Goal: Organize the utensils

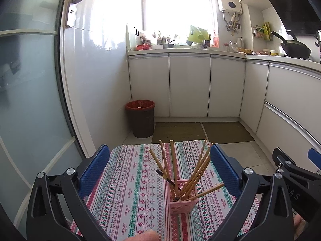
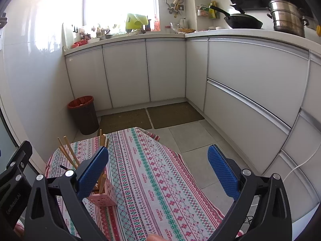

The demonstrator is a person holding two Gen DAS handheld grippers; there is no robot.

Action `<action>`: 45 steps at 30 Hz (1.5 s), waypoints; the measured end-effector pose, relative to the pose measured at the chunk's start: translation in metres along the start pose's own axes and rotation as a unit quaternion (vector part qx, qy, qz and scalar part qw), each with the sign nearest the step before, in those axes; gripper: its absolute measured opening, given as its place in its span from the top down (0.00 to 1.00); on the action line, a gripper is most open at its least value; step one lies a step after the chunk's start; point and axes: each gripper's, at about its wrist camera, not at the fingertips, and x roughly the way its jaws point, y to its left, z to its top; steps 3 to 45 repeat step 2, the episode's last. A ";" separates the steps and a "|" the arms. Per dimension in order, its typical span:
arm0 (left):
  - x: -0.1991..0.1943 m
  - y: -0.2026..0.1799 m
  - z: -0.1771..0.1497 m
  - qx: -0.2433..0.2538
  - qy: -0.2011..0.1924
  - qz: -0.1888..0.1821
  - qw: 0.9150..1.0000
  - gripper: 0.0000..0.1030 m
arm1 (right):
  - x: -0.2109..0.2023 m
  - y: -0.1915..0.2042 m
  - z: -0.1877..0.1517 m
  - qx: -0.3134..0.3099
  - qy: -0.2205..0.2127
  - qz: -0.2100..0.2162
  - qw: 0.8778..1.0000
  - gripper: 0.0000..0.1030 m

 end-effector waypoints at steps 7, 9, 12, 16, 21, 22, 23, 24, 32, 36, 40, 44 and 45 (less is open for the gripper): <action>0.002 0.001 0.000 -0.002 0.005 0.000 1.000 0.07 | 0.000 -0.001 0.000 0.000 0.000 0.000 1.000 0.06; 0.002 0.001 0.000 -0.002 0.005 0.000 1.000 0.07 | 0.000 -0.001 0.000 0.000 0.000 0.000 1.000 0.06; 0.002 0.001 0.000 -0.002 0.005 0.000 1.000 0.07 | 0.000 -0.001 0.000 0.000 0.000 0.000 1.000 0.06; 0.002 0.001 0.000 -0.002 0.005 0.000 1.000 0.07 | 0.000 -0.001 0.000 0.000 0.000 0.000 1.000 0.06; 0.002 0.001 0.000 -0.002 0.005 0.000 1.000 0.07 | 0.000 -0.001 0.000 0.000 0.000 0.000 1.000 0.06; 0.002 0.001 0.000 -0.002 0.005 0.000 1.000 0.07 | 0.000 -0.001 0.000 0.000 0.000 0.000 1.000 0.06; 0.002 0.001 0.000 -0.002 0.005 0.000 1.000 0.07 | 0.000 -0.001 0.000 0.000 0.000 0.000 1.000 0.06; 0.002 0.001 0.000 -0.002 0.005 0.000 1.000 0.07 | 0.000 -0.001 0.000 0.000 0.000 0.000 1.000 0.06; 0.002 0.001 0.000 -0.002 0.005 0.000 1.000 0.07 | 0.000 -0.001 0.000 0.000 0.000 0.000 1.000 0.06; 0.002 0.001 0.000 -0.002 0.005 0.000 1.000 0.07 | 0.000 -0.001 0.000 0.000 0.000 0.000 1.000 0.06; 0.002 0.001 0.000 -0.002 0.005 0.000 1.000 0.07 | 0.000 -0.001 0.000 0.000 0.000 0.000 1.000 0.06; 0.002 0.001 0.000 -0.002 0.005 0.000 1.000 0.07 | 0.000 -0.001 0.000 0.000 0.000 0.000 1.000 0.06; 0.002 0.001 0.000 -0.002 0.005 0.000 1.000 0.07 | 0.000 -0.001 0.000 0.000 0.000 0.000 1.000 0.06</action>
